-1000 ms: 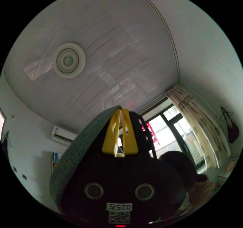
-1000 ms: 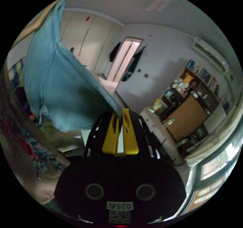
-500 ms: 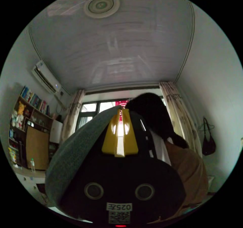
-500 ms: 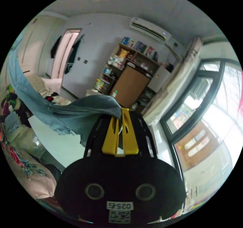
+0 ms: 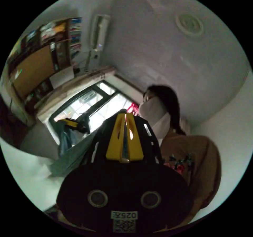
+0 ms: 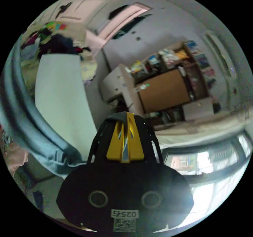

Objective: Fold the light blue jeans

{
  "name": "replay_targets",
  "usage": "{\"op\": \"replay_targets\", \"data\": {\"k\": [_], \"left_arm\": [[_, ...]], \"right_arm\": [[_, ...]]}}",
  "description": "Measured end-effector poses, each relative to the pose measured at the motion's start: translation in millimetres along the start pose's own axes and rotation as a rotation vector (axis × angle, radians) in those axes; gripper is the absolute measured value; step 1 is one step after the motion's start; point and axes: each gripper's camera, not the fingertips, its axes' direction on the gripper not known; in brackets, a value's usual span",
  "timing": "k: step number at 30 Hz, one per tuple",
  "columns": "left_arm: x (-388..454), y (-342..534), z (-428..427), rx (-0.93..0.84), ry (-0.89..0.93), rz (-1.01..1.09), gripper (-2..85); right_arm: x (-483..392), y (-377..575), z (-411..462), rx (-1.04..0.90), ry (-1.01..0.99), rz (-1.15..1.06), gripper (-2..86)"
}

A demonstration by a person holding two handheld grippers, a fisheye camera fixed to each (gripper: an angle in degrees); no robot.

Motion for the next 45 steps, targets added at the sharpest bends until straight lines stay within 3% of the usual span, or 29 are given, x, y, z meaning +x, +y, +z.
{"op": "replay_targets", "data": {"k": [3,4,6,9,12,19,22,25,27,31,35,38,41,43,45], "left_arm": [[-88,35,-101,0.419,-0.037,-0.248,-1.1],[-99,42,-121,0.474,-0.071,-0.265,-1.1],[-127,58,-193,0.553,-0.353,-0.379,-1.3],[-156,66,-273,0.618,-0.576,-0.593,-1.4],[-166,54,-325,0.711,-0.656,-0.668,-1.4],[-207,-38,-367,0.601,-0.881,-0.783,-0.9],[-210,-97,-367,0.531,-1.053,-0.670,-0.3],[-216,-169,-338,0.303,-1.237,-0.562,3.2],[-251,-225,-294,0.012,-1.241,-0.548,5.2],[-344,-273,-181,-0.483,-1.213,-0.522,5.7],[-491,-255,-9,-0.922,-1.048,-0.481,6.6],[-595,-210,89,-1.184,-1.130,-0.449,8.3],[-686,-160,141,-1.366,-1.194,-0.571,10.2],[-724,-126,160,-1.532,-1.247,-0.620,10.5],[-749,-93,179,-1.754,-1.449,-0.568,6.7]], "right_arm": [[-72,-85,92,0.067,-0.222,-0.114,-0.9],[-87,-102,110,0.071,-0.288,-0.125,-0.9],[-154,-166,179,0.004,-0.487,-0.161,-0.9],[-233,-227,259,-0.165,-0.523,-0.144,-0.9],[-259,-263,305,-0.300,-0.479,-0.020,-0.9],[-212,-280,319,-0.303,-0.580,0.188,-0.8],[-195,-279,321,-0.328,-0.622,0.321,-0.5],[-185,-276,325,-0.351,-0.734,0.458,1.0],[-179,-273,325,-0.350,-0.840,0.579,2.7],[-183,-275,321,-0.385,-0.813,0.633,4.4],[-230,-324,312,-0.460,-0.527,0.301,5.8],[-292,-361,310,-0.429,-0.237,-0.028,7.7],[-344,-367,313,-0.368,0.066,-0.208,7.2],[-360,-360,311,-0.328,0.121,-0.258,6.3],[-361,-346,301,-0.298,0.141,-0.268,6.1]]}}
